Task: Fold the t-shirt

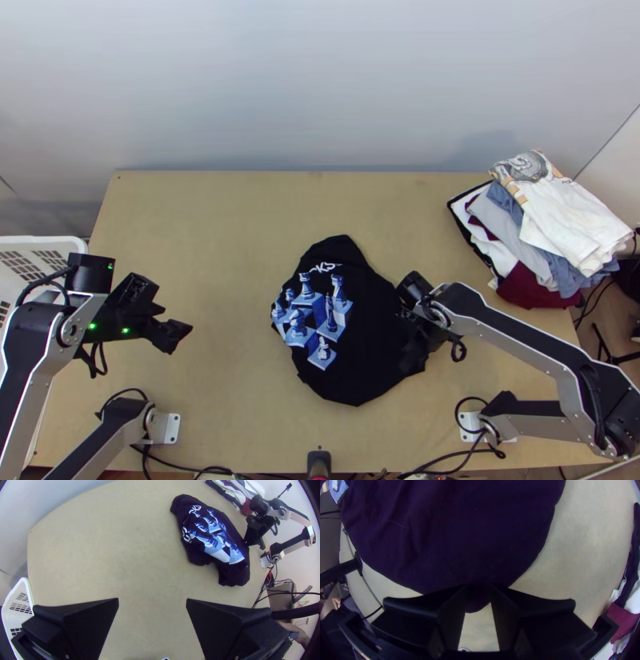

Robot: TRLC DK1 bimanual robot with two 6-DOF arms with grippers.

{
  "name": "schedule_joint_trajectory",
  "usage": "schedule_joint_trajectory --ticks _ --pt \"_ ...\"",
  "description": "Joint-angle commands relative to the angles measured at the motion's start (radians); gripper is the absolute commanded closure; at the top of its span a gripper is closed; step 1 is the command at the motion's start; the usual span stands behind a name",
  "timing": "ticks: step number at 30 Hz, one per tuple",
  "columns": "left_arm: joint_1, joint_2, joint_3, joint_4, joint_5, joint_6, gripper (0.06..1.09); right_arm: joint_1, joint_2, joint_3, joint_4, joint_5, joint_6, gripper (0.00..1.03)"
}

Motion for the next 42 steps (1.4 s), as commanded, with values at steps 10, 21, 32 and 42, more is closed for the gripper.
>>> schedule_joint_trajectory --ticks 10,21,32,42 --pt "0.039 -0.033 -0.031 -0.008 -0.019 0.060 0.10 0.032 -0.222 0.181 -0.166 0.003 -0.067 0.97" --pt "0.041 -0.039 -0.039 -0.008 -0.019 0.057 0.10 0.006 -0.120 -0.021 -0.163 0.002 -0.061 0.04" --pt "0.041 -0.039 -0.043 -0.008 -0.047 0.055 0.10 0.075 -0.011 -0.021 -0.045 0.000 -0.032 0.28" --pt "0.035 -0.058 -0.086 0.007 -0.047 0.032 0.10 0.109 0.015 -0.055 0.047 0.000 -0.042 0.84"
